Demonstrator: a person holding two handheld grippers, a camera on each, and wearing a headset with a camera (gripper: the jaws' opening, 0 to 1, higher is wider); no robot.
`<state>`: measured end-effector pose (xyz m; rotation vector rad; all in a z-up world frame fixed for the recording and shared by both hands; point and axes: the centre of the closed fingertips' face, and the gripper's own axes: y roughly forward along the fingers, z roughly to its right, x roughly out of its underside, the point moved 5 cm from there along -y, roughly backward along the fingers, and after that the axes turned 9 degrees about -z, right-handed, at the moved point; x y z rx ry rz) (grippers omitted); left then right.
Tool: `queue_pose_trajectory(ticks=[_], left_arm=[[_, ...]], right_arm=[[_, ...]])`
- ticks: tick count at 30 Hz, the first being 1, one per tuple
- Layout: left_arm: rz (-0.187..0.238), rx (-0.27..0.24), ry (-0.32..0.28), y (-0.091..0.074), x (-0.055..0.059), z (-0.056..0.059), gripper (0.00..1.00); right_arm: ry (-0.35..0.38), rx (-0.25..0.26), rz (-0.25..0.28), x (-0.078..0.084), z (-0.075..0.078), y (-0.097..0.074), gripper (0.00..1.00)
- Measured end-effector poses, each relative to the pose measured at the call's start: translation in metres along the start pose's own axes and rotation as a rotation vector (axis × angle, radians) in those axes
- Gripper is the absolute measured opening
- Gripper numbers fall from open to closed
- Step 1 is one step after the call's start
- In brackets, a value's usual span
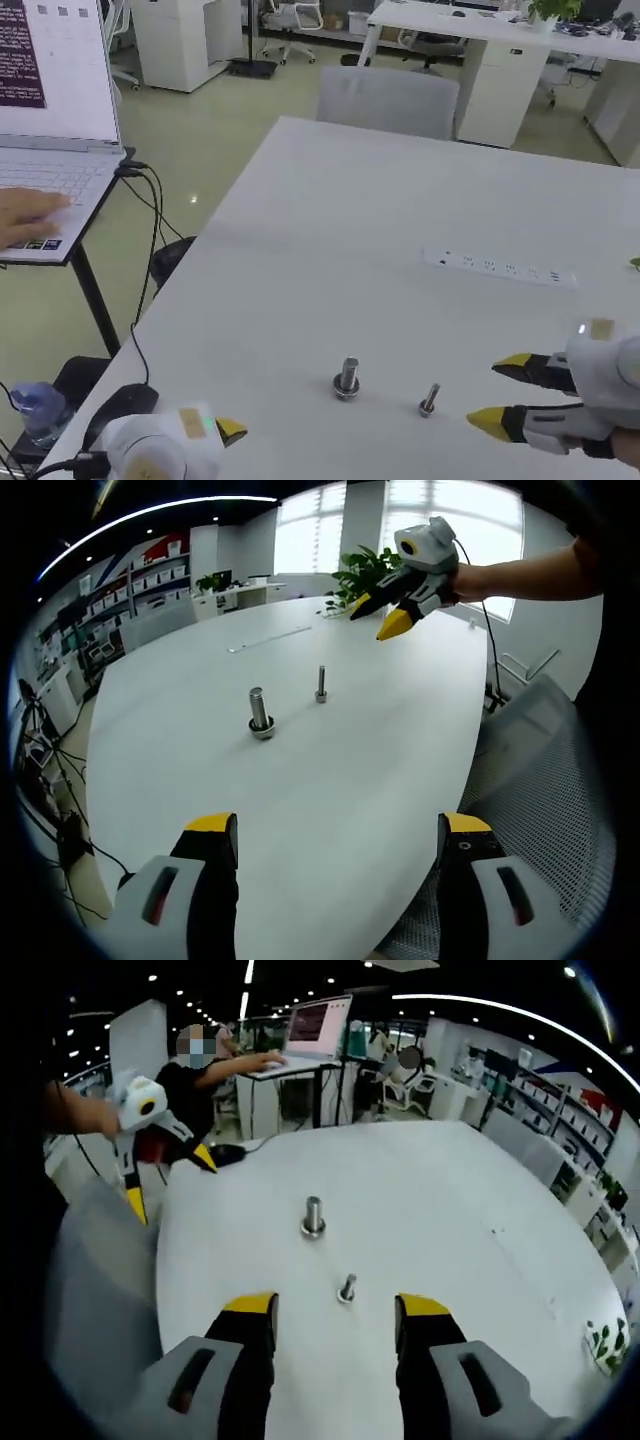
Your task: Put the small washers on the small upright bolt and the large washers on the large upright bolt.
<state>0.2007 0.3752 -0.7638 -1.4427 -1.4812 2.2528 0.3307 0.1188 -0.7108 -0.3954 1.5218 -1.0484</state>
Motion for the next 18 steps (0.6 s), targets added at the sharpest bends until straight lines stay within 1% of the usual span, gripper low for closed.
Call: queue_pose_trajectory(ticks=[2,6,7,8,9,10,11,12,13,14,16,18], left_arm=[[0.005,-0.001,-0.004,-0.002,0.000,0.001,0.82],[0.037,0.003,-0.034,-0.007,-0.002,0.003,0.83],[0.048,0.000,-0.038,-0.009,-0.003,0.004,0.84],[0.060,-0.003,-0.041,-0.010,-0.003,0.004,0.84],[0.067,-0.007,-0.047,-0.011,-0.004,0.004,0.86],[0.067,-0.028,-0.047,-0.013,-0.005,0.003,0.87],[0.071,-0.041,-0.031,-0.014,-0.006,0.003,0.87],[0.087,-0.037,-0.038,-0.016,-0.008,0.004,0.87],[0.095,-0.029,-0.060,-0.017,-0.009,0.004,0.87],[0.098,-0.027,-0.065,-0.018,-0.009,0.005,0.87],[0.094,-0.029,-0.058,-0.019,-0.008,0.007,0.88],[0.090,-0.019,-0.053,-0.019,-0.007,0.011,0.89]], right_arm=[[0.027,-0.004,0.019,0.003,-0.007,-0.007,0.49],[0.058,-0.008,0.038,0.013,-0.022,-0.017,0.50],[0.078,-0.001,0.054,0.015,-0.025,-0.020,0.51],[0.098,-0.006,0.072,0.016,-0.028,-0.022,0.52],[0.123,-0.016,0.094,0.018,-0.032,-0.024,0.53],[0.131,-0.010,0.094,0.022,-0.033,-0.025,0.54],[0.140,-0.011,0.102,0.026,-0.037,-0.027,0.56],[0.151,-0.016,0.108,0.028,-0.039,-0.028,0.58],[0.184,-0.025,0.117,0.032,-0.043,-0.029,0.60],[0.212,-0.025,0.125,0.034,-0.045,-0.031,0.62],[0.216,-0.021,0.138,0.038,-0.049,-0.034,0.64],[0.222,-0.018,0.144,0.041,-0.054,-0.034,0.66]])
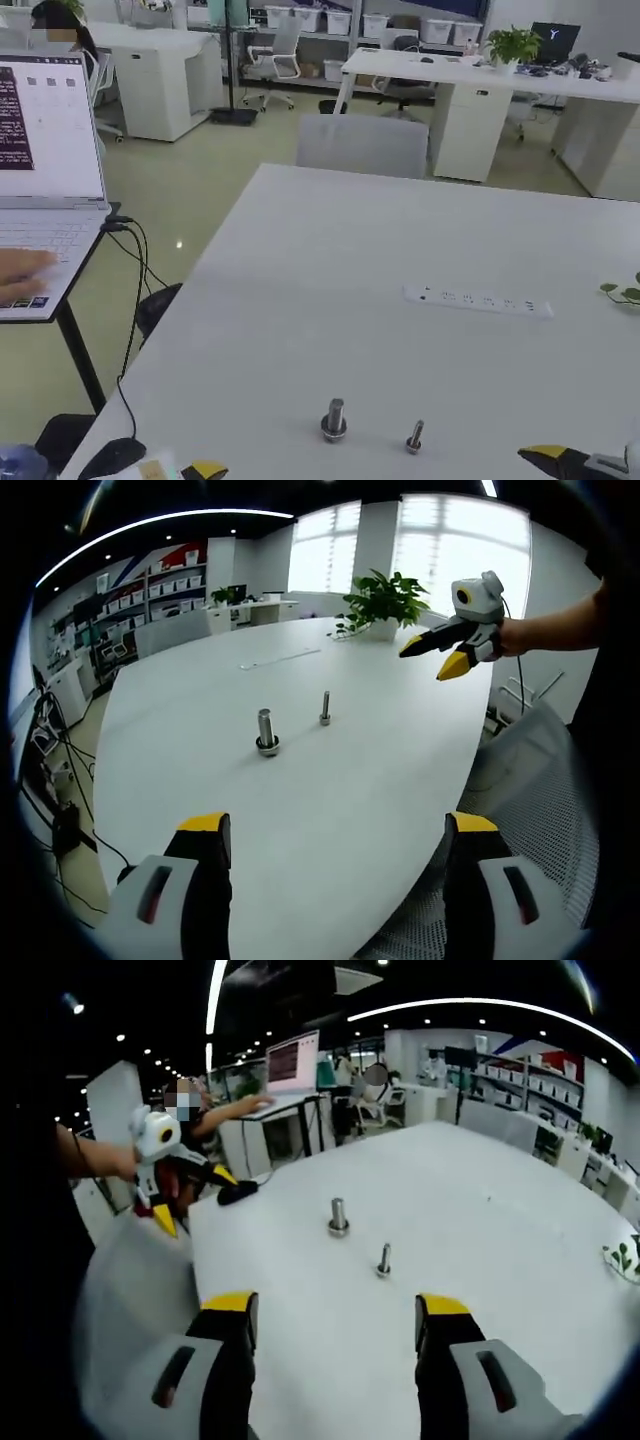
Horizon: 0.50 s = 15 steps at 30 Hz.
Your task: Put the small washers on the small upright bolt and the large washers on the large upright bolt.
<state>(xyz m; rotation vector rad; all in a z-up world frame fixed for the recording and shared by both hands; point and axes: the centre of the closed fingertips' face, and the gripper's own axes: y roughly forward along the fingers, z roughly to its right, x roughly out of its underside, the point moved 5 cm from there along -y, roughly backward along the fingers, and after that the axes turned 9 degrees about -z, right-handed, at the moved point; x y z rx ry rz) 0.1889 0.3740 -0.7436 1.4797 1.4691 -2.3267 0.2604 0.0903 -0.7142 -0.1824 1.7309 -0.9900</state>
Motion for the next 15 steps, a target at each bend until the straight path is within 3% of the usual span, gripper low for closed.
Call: queue_pose_trajectory(ticks=[9,15], left_arm=[[0.013,0.017,-0.036,-0.004,0.010,0.016,0.91],[0.046,0.020,-0.072,-0.002,0.010,0.019,0.93]], right_arm=[[0.022,0.017,0.036,0.020,-0.024,0.003,0.81],[0.019,0.016,0.023,0.036,-0.031,0.008,0.86]])
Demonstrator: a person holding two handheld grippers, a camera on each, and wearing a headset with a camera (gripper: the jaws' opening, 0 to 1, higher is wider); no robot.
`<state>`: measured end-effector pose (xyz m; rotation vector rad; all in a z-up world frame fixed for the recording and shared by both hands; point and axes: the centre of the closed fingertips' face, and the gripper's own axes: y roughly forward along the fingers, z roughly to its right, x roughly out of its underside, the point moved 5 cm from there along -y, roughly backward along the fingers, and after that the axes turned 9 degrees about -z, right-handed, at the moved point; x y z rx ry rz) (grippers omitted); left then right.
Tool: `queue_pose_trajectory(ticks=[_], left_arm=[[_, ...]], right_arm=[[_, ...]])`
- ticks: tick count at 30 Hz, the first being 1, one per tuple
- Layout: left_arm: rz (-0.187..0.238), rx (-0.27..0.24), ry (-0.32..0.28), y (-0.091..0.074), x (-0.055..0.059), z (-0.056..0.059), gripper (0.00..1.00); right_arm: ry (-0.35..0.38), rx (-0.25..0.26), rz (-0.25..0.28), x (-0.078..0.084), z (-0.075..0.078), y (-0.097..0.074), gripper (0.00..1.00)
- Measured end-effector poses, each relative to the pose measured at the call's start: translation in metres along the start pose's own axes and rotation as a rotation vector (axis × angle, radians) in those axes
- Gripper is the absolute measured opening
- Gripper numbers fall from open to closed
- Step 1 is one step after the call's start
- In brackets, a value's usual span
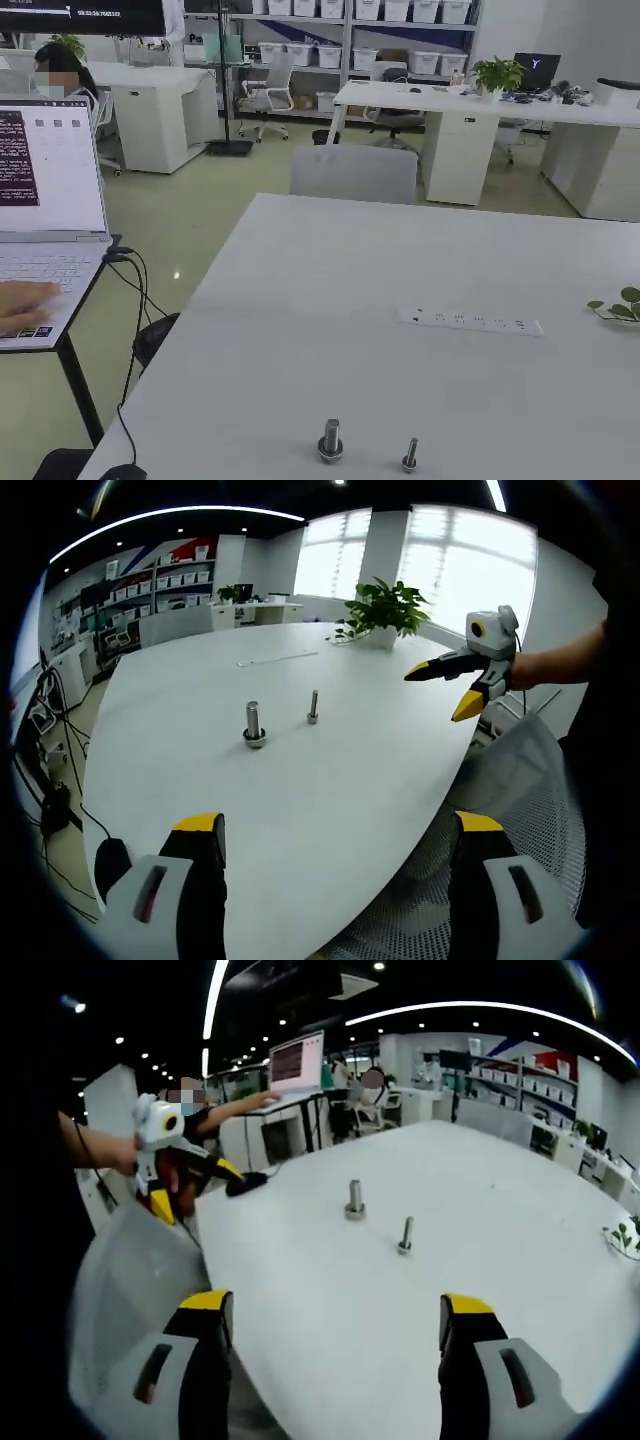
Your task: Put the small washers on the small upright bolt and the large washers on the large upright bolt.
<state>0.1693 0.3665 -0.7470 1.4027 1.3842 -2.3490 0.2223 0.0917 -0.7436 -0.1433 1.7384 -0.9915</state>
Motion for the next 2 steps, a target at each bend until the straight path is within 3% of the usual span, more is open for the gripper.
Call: queue_pose_trajectory(ticks=[2], left_arm=[[-0.010,-0.010,0.006,0.0006,0.0009,-0.0015,0.94]], right_arm=[[0.008,-0.002,0.004,0.0025,-0.0011,-0.0001,0.90]])
